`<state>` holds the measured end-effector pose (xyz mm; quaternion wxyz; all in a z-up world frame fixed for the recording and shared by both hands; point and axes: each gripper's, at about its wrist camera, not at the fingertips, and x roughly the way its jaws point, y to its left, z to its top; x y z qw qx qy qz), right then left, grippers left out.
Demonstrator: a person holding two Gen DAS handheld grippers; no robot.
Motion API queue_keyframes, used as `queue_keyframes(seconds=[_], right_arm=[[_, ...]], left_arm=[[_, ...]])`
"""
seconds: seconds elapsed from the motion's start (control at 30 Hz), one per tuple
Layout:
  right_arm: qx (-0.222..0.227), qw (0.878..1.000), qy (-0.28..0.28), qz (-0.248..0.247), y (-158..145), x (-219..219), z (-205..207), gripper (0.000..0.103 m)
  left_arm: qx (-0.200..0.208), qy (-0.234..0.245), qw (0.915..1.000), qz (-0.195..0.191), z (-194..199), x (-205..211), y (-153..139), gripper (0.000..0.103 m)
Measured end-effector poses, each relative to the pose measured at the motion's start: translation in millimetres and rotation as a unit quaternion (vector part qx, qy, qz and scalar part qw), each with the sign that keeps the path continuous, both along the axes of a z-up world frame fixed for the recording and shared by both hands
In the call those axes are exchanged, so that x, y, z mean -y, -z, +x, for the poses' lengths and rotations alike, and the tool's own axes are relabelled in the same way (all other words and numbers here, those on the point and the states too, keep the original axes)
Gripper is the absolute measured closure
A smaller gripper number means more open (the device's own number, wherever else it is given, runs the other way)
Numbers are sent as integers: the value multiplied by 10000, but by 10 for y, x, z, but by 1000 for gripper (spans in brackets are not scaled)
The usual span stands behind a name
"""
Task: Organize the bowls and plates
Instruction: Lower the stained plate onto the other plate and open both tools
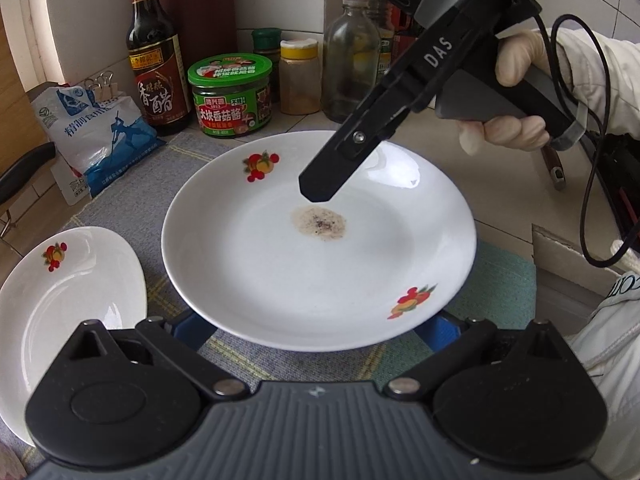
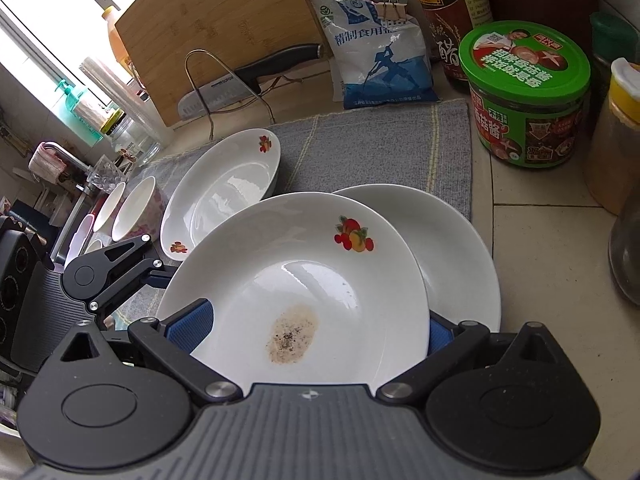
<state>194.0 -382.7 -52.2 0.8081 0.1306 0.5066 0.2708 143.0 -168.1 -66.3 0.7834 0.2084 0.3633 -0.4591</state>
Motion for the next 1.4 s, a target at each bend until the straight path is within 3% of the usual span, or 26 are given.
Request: queue_keyframes(seconds=[0.57,1.4], right_arm=[[-18,9997,222,-74,119,96,74,0],[-21,9976,662,-213,-21,175,-179,0]], left_arm=[[-49,82,9999,90,141,147,78,1],[94,333,9993,130,185,145,85,1]])
